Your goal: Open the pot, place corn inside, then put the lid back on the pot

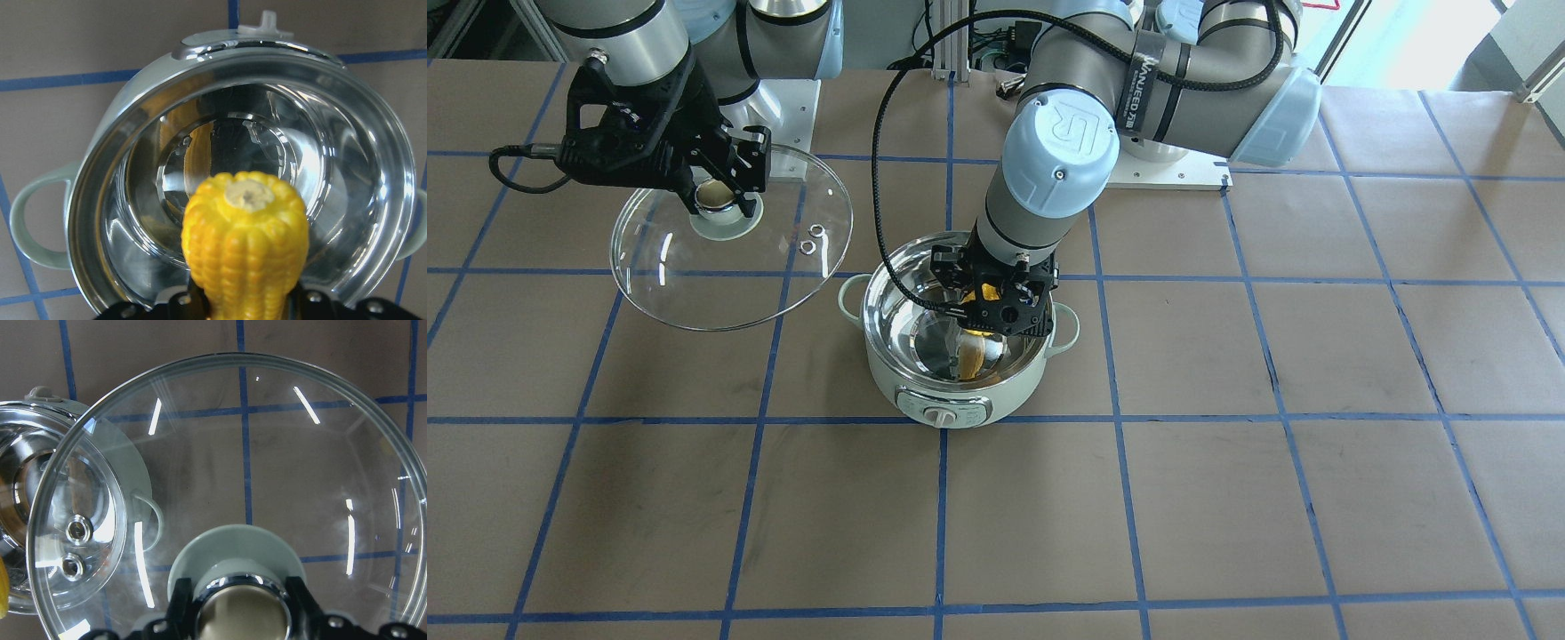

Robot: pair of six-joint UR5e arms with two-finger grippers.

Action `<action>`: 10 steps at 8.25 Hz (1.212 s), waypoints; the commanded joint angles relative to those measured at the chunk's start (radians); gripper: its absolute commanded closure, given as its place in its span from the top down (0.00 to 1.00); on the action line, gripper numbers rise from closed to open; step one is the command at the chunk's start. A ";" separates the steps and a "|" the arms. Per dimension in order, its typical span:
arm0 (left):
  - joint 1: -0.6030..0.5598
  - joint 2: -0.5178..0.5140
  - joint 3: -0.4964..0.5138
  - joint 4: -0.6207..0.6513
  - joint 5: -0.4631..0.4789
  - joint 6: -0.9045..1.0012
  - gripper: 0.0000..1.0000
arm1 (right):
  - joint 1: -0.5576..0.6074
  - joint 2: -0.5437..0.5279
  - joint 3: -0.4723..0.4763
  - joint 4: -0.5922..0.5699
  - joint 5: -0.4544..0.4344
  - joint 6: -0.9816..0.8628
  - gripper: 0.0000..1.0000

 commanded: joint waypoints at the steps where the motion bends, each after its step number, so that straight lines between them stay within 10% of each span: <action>1: -0.016 -0.060 -0.002 0.034 -0.030 -0.001 0.00 | 0.000 0.000 0.002 0.001 0.001 0.000 0.00; 3: -0.025 -0.091 -0.002 0.072 -0.022 -0.007 0.09 | 0.000 0.000 0.000 -0.002 0.001 0.000 0.00; 5: -0.025 -0.094 0.002 0.074 -0.013 0.010 1.00 | 0.000 0.000 0.000 -0.002 0.001 0.000 0.00; 10: 0.070 -0.047 0.092 -0.021 0.150 0.080 1.00 | 0.008 0.000 0.002 -0.003 0.004 0.006 0.00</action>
